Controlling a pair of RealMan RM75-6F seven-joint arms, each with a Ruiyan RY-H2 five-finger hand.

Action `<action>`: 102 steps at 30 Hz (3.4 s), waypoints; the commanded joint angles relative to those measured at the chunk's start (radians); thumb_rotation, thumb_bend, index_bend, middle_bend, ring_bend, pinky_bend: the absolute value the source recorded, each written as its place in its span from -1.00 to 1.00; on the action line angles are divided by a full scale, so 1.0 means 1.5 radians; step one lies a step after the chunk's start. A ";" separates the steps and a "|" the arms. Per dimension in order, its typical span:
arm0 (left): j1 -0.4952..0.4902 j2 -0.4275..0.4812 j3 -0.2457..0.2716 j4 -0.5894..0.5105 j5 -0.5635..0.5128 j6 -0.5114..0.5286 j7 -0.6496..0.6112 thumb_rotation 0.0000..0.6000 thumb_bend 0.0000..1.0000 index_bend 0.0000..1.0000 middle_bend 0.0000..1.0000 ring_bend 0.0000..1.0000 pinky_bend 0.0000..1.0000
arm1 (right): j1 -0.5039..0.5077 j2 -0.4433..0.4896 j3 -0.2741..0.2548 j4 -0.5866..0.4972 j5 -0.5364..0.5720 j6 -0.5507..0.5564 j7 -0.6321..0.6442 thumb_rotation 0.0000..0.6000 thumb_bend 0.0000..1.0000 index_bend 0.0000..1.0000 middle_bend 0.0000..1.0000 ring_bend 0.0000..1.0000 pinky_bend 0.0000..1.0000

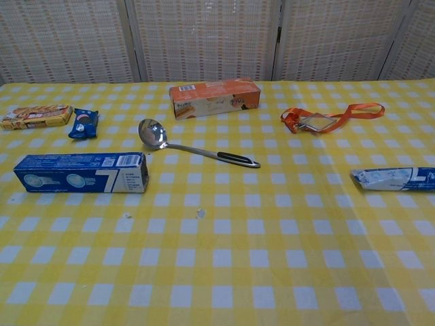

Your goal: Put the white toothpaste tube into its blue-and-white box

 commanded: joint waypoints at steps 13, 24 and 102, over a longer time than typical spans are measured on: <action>-0.034 -0.050 0.005 0.051 0.074 0.014 -0.069 1.00 -0.46 -0.47 -0.45 -0.56 -0.51 | -0.013 0.006 -0.005 0.001 -0.016 0.028 0.018 1.00 -0.33 -1.00 -1.00 -1.00 -1.00; -0.134 -0.132 -0.039 0.080 0.020 -0.125 -0.043 1.00 -0.34 -0.37 -0.31 -0.44 -0.28 | 0.003 -0.015 -0.005 0.007 -0.016 -0.001 -0.013 1.00 -0.33 -1.00 -1.00 -1.00 -1.00; -0.297 -0.317 -0.078 0.169 -0.148 -0.265 -0.009 1.00 -0.58 0.19 0.14 0.06 0.20 | 0.086 -0.051 -0.004 0.087 -0.012 -0.128 0.037 1.00 -0.33 -1.00 -1.00 -1.00 -1.00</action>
